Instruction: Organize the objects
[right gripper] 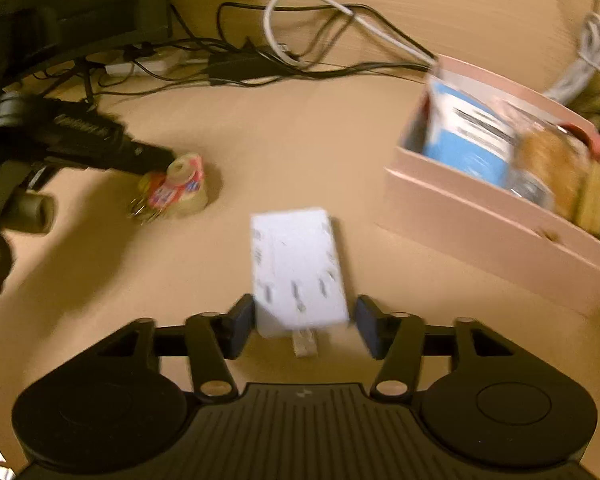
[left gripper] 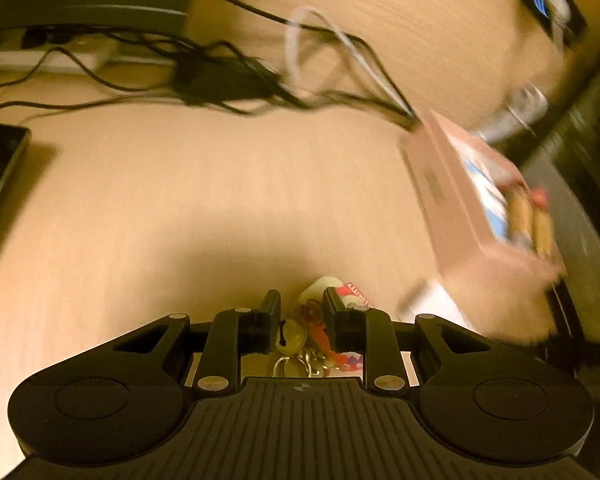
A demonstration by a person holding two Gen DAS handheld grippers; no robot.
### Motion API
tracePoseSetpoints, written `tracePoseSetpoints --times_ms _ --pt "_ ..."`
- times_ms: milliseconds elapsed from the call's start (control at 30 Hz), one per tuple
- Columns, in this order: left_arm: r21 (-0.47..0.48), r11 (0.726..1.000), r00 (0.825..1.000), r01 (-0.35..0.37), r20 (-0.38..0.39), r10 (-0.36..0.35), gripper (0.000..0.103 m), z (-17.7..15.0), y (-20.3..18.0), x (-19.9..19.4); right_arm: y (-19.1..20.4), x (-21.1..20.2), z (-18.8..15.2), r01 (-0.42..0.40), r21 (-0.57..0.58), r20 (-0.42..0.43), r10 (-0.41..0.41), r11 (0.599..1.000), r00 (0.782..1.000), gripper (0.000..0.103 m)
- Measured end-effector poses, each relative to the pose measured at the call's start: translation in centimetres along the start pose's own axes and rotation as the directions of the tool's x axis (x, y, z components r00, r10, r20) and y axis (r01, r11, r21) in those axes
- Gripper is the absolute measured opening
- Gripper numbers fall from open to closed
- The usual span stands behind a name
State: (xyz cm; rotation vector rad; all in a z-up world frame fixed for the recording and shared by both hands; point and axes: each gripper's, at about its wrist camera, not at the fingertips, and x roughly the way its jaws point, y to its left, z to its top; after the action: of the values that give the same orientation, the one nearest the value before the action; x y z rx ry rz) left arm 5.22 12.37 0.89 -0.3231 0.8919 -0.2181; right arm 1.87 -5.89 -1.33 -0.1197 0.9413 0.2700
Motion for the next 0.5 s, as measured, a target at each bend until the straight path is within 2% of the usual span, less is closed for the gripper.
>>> tracePoseSetpoints --times_ms 67,200,267,367,500 --pt "0.06 0.998 1.0 -0.017 0.004 0.017 0.026 -1.6 -1.7 -0.9 -0.7 -0.5 -0.9 0.027 0.006 0.006 -0.027 1.0 1.0 0.074" --pt "0.18 0.979 0.996 -0.093 0.029 0.089 0.027 -4.3 -4.2 -2.8 -2.2 -1.8 -2.2 0.048 0.043 0.014 -0.048 0.998 0.999 0.076" --pt "0.215 0.967 0.991 -0.134 0.055 0.125 0.027 -5.2 -4.9 -3.7 -3.0 -2.7 -2.9 0.047 0.071 0.028 -0.049 0.996 0.998 0.082" --pt "0.229 0.964 0.99 -0.135 0.062 0.124 0.027 -6.1 -5.4 -5.2 -4.2 -3.5 -3.9 0.049 0.113 0.055 -0.056 0.992 0.997 0.084" --pt "0.223 0.965 0.99 -0.139 0.011 0.14 0.027 -7.1 -4.9 -5.3 -5.8 -3.9 -5.6 0.064 0.178 0.071 -0.077 0.982 0.994 0.088"
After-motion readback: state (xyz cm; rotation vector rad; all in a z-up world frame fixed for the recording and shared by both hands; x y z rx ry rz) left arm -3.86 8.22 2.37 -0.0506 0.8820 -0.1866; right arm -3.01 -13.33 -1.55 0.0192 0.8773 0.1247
